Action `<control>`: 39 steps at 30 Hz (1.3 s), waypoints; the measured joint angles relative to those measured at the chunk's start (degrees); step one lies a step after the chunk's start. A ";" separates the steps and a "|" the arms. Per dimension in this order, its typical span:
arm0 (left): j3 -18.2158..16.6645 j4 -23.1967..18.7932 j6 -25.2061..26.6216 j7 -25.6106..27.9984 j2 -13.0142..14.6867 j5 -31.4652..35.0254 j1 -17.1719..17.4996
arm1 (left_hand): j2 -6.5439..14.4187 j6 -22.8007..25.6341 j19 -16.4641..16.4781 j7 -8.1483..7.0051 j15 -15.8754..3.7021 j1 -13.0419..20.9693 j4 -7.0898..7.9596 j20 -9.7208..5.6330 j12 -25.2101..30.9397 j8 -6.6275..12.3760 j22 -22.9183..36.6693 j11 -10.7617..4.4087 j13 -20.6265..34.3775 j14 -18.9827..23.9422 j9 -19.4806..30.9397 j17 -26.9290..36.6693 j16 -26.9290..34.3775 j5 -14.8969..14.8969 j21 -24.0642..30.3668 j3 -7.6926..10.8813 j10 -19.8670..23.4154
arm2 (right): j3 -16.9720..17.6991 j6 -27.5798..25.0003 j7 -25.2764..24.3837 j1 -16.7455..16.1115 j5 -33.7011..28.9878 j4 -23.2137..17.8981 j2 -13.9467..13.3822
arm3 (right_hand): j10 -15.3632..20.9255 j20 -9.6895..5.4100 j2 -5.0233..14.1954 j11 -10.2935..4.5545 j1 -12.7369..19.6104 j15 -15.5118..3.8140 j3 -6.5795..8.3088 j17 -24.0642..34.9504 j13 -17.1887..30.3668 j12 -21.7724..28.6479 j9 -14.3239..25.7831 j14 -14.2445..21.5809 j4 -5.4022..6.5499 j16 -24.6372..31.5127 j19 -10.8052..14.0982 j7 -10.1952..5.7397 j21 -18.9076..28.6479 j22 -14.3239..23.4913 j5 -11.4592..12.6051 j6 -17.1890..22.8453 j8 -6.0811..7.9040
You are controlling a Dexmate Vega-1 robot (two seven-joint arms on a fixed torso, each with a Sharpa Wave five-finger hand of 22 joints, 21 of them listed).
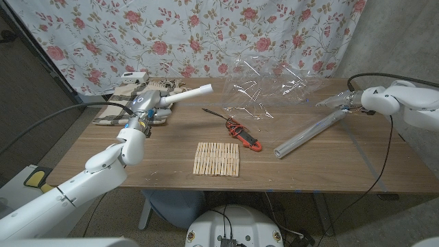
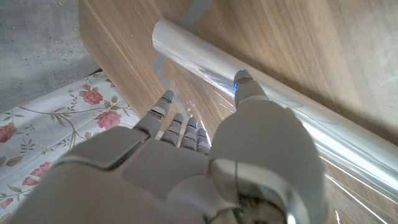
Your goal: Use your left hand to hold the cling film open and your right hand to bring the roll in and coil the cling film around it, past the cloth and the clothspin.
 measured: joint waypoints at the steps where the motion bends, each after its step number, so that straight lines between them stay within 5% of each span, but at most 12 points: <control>1: 0.00 -0.01 0.01 0.00 0.00 -0.03 0.03 | 0.00 0.00 0.00 0.00 0.00 0.00 0.00 0.00 0.00 0.00 -0.02 0.00 0.00 0.00 0.00 0.00 0.00 0.00 0.00 0.00 0.00 | -0.17 0.02 0.02 0.16 -0.11 0.18 0.15 | 0.09 -0.18 -0.01 -0.09 -0.01 -0.06 0.07 0.00 0.00 0.00 0.00 0.20 0.07 0.00 0.18 0.09 0.00 0.00 0.00 0.09 0.00; 14: -0.15 -0.57 0.56 0.12 -0.06 -0.16 0.72 | 0.00 0.00 0.00 0.00 0.00 0.00 0.00 0.00 0.00 0.00 -0.14 0.00 0.00 0.00 0.00 0.00 0.00 0.00 0.00 0.00 0.00 | -1.51 1.33 0.05 1.69 -1.50 2.02 1.43 | 0.30 -0.80 -0.45 -0.30 -0.45 0.18 0.62 0.49 0.26 0.64 0.00 0.44 0.15 0.48 0.81 -0.62 0.00 -0.01 0.00 1.25 0.04; 28: -0.27 -0.76 0.89 0.24 -0.04 -0.19 1.01 | 0.00 0.00 0.00 0.00 0.00 0.00 0.00 0.00 0.00 0.00 -0.31 0.00 0.00 0.00 0.00 0.00 0.00 -0.01 0.00 0.00 0.00 | -2.32 2.21 0.20 2.73 -1.05 3.54 2.43 | 1.64 0.35 -1.65 -1.04 -1.65 0.18 1.73 1.32 1.07 1.52 1.09 0.44 0.63 0.09 -0.34 -5.89 -0.26 -0.01 0.00 11.80 4.43; 39: -0.11 -0.76 0.91 0.34 -0.06 -0.12 1.05 | 0.00 0.00 0.00 0.00 0.00 0.00 0.00 0.00 0.00 0.00 -0.48 0.00 0.00 0.00 0.00 0.00 0.00 -0.05 -0.01 0.00 0.00 | -2.67 2.32 0.93 2.98 -0.09 3.95 2.54 | 4.65 0.35 -1.88 -2.11 -1.88 0.16 2.19 1.32 1.37 2.68 1.67 0.45 0.40 0.09 -0.34 -5.63 -0.26 -0.02 -0.44 13.38 5.50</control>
